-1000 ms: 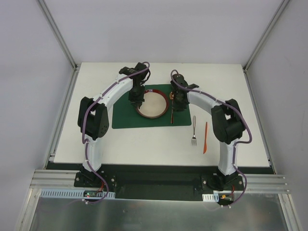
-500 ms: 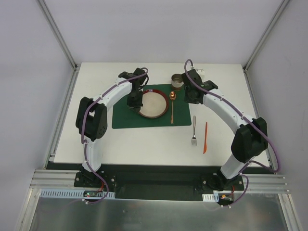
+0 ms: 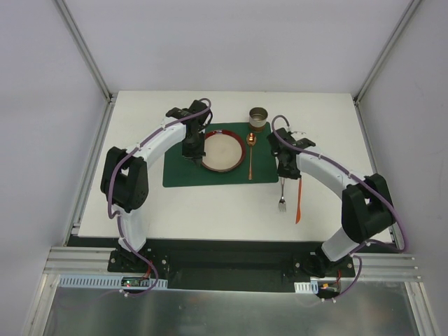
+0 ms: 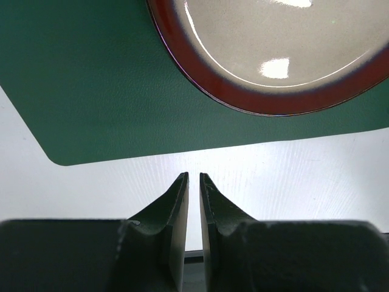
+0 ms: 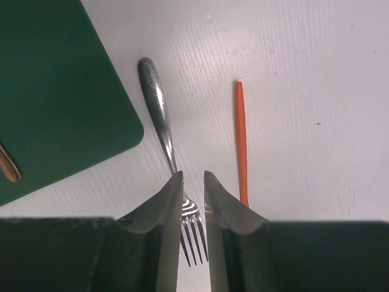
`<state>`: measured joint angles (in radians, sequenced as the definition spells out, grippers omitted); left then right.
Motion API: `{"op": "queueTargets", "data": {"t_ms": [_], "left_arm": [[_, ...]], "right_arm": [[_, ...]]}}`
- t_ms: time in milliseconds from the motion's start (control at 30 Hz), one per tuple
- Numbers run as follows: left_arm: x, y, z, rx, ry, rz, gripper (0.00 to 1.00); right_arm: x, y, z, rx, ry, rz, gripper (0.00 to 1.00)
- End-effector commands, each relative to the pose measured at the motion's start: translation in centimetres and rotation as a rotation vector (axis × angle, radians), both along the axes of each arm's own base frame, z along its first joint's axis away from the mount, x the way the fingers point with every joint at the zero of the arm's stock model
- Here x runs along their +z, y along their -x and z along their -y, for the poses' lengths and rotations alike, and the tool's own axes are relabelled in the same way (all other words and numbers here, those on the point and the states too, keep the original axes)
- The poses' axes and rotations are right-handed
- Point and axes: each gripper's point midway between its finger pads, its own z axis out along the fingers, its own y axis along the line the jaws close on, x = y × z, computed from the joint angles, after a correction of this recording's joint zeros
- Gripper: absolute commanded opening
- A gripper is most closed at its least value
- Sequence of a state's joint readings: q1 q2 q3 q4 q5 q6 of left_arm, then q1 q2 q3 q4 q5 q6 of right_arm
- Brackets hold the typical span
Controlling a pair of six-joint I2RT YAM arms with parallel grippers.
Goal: Set the dinner table for one person
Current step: Pick up the knife at the center of the board.
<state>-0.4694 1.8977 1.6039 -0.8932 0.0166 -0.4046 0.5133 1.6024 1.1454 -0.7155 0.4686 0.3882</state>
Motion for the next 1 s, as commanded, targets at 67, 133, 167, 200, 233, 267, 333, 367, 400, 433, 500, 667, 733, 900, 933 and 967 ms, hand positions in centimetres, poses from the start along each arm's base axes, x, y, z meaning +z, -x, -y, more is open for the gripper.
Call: {"op": "queueTargets", "data": {"t_ms": [67, 133, 167, 200, 233, 267, 333, 367, 400, 433, 500, 667, 733, 900, 933, 967], "left_arm": [[0.8, -0.2, -0.3, 0.016, 0.012, 0.026, 0.12], [0.8, -0.2, -0.4, 0.016, 0.007, 0.029, 0.12], [0.9, -0.2, -0.4, 0.015, 0.006, 0.031, 0.12], [0.9, -0.1, -0.4, 0.015, 0.005, 0.030, 0.12], [0.9, -0.2, -0.5, 0.014, 0.005, 0.033, 0.12], [0.9, -0.1, -0.5, 0.014, 0.004, 0.032, 0.12], [0.8, -0.1, -0.5, 0.014, 0.004, 0.029, 0.12], [0.8, -0.1, -0.5, 0.014, 0.003, 0.029, 0.12], [0.8, -0.1, -0.4, 0.014, 0.005, 0.030, 0.12], [0.8, -0.2, -0.5, 0.014, 0.001, 0.030, 0.12], [0.6, -0.1, -0.4, 0.013, 0.003, 0.024, 0.11], [0.6, -0.2, -0.3, 0.014, 0.007, 0.020, 0.11], [0.5, -0.2, -0.3, 0.015, 0.008, 0.018, 0.11], [0.4, -0.2, -0.3, 0.015, 0.007, 0.017, 0.11], [0.4, -0.2, -0.3, 0.015, 0.006, 0.015, 0.11], [0.4, -0.2, -0.2, 0.014, 0.008, 0.015, 0.11]], "right_arm": [[-0.5, 0.7, 0.6, -0.095, -0.019, 0.013, 0.23], [-1.4, 1.0, 0.4, -0.101, -0.023, -0.009, 0.24], [-1.7, 1.1, 0.3, -0.105, -0.030, -0.013, 0.24], [-2.0, 1.1, 0.3, -0.115, -0.035, -0.015, 0.24], [-2.1, 1.2, 0.3, -0.120, -0.036, -0.017, 0.24], [-2.6, 1.3, 0.6, -0.132, -0.029, -0.029, 0.24], [-2.9, 1.5, 0.9, -0.145, -0.026, -0.036, 0.25], [-3.1, 1.5, 1.2, -0.155, -0.027, -0.043, 0.25], [-3.4, 1.7, 1.5, -0.164, -0.025, -0.053, 0.25], [-3.5, 1.7, 1.6, -0.170, -0.027, -0.060, 0.25], [-3.7, 1.8, 2.2, -0.188, -0.026, -0.068, 0.25], [-4.2, 1.8, 3.4, -0.221, -0.034, -0.087, 0.25], [-4.4, 2.0, 3.6, -0.225, -0.040, -0.098, 0.25], [-4.8, 2.3, 4.4, -0.247, -0.041, -0.106, 0.25], [-4.9, 2.3, 4.7, -0.250, -0.041, -0.108, 0.25], [-5.0, 2.5, 4.8, -0.257, -0.043, -0.109, 0.25]]}}
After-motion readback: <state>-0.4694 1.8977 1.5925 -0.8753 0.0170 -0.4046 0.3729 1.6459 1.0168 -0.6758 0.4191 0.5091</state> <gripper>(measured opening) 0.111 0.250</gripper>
